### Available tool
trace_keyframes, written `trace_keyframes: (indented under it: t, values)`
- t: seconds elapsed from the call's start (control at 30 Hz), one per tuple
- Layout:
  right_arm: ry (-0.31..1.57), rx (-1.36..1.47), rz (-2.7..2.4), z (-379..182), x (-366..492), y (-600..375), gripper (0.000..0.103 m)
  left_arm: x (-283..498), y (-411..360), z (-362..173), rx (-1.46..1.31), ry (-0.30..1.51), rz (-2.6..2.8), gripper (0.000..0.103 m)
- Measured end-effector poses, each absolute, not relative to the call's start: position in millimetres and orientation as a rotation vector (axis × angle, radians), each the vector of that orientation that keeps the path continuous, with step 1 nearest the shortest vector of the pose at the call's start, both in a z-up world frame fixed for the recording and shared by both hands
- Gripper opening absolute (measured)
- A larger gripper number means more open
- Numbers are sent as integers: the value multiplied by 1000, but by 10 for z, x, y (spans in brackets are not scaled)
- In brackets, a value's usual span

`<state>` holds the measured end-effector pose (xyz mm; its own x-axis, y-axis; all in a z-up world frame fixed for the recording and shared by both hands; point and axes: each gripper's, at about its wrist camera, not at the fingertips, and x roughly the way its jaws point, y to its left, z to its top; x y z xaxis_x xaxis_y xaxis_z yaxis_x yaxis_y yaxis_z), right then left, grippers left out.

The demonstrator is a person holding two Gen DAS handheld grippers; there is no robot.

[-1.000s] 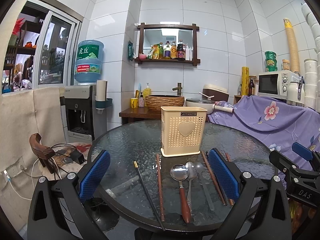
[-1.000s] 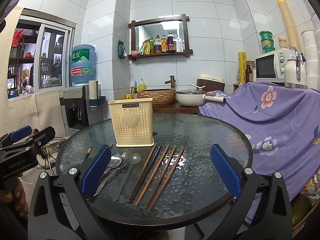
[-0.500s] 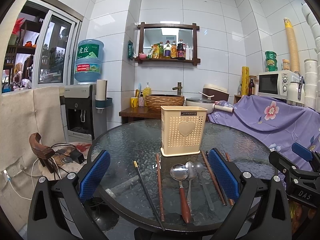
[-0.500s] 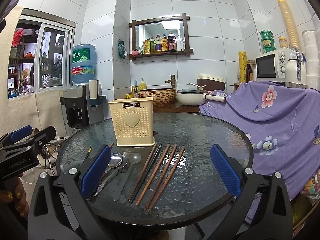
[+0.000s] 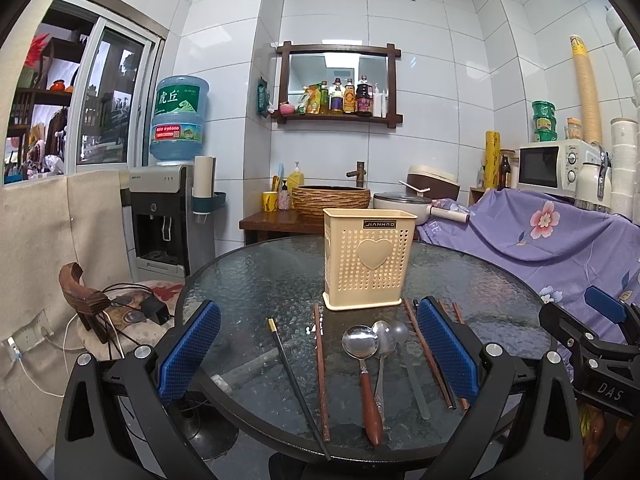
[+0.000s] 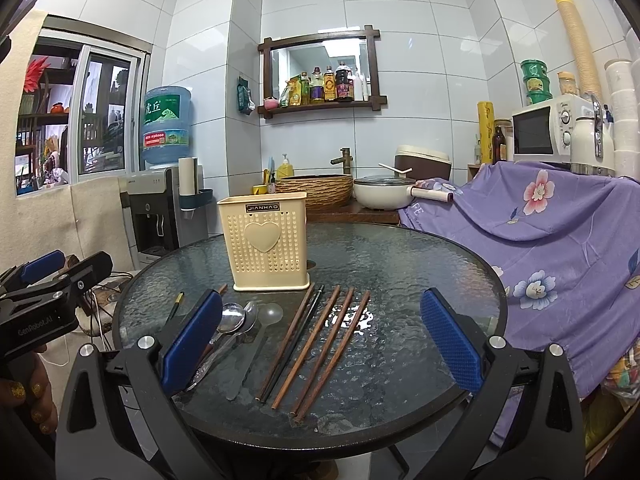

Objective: Organize utensils
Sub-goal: 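Grasp the black gold-tipped chopstick with the left tool while the right tool grasps a wooden chopstick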

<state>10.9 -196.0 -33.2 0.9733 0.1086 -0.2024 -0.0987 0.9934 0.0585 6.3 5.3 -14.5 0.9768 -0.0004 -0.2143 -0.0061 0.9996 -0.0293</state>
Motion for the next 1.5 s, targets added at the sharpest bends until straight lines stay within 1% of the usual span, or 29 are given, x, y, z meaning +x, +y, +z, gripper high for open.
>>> trace_keyframes:
  t: [0.07, 0.17, 0.3, 0.43, 0.6, 0.67, 0.7, 0.77, 0.8, 0.87, 0.9, 0.97, 1.03, 1.1, 1.17, 1.33, 1.4, 1.5]
  values:
    - [221, 50, 99, -355, 134, -1966, 98, 117, 71, -171, -36, 245, 8, 97]
    - [263, 68, 89, -384, 252, -2026, 98, 273, 148, -264, -50, 339, 34, 97]
    - [364, 54, 56, -486, 486, -2116, 98, 665, 401, -492, -87, 548, 77, 97]
    - [524, 70, 46, -643, 852, -2243, 98, 920, 648, -599, -163, 635, 72, 96]
    - [694, 202, 27, -771, 1328, -2484, 97, 1202, 706, -651, -164, 727, 64, 84]
    - [724, 214, 24, -749, 1468, -2504, 90, 1301, 695, -665, -167, 755, 48, 82]
    - [736, 204, 28, -733, 1556, -2481, 88, 1354, 693, -664, -166, 768, 44, 80]
    - [754, 187, 36, -699, 1670, -2433, 80, 1441, 696, -653, -163, 777, 47, 79]
    - [765, 182, 43, -690, 1734, -2403, 78, 1494, 691, -643, -158, 783, 48, 78]
    - [803, 183, 57, -697, 1902, -2341, 68, 1594, 675, -633, -155, 795, 42, 76]
    - [818, 184, 61, -705, 1968, -2325, 66, 1650, 658, -636, -155, 805, 35, 76]
    - [852, 184, 65, -743, 2092, -2300, 56, 1737, 629, -654, -148, 833, 23, 76]
    - [875, 181, 49, -769, 2228, -2321, 52, 1826, 603, -682, -143, 855, 10, 72]
    - [890, 170, 41, -800, 2292, -2330, 49, 1903, 611, -727, -153, 881, 5, 66]
    - [915, 159, 40, -841, 2374, -2316, 43, 1966, 629, -773, -170, 906, 2, 62]
    - [950, 116, 47, -904, 2502, -2251, 36, 2089, 655, -845, -171, 940, 17, 59]
    - [960, 112, 49, -927, 2546, -2235, 32, 2136, 649, -848, -158, 939, 32, 54]
    - [957, 113, 46, -917, 2590, -2248, 29, 2200, 668, -842, -163, 944, 48, 47]
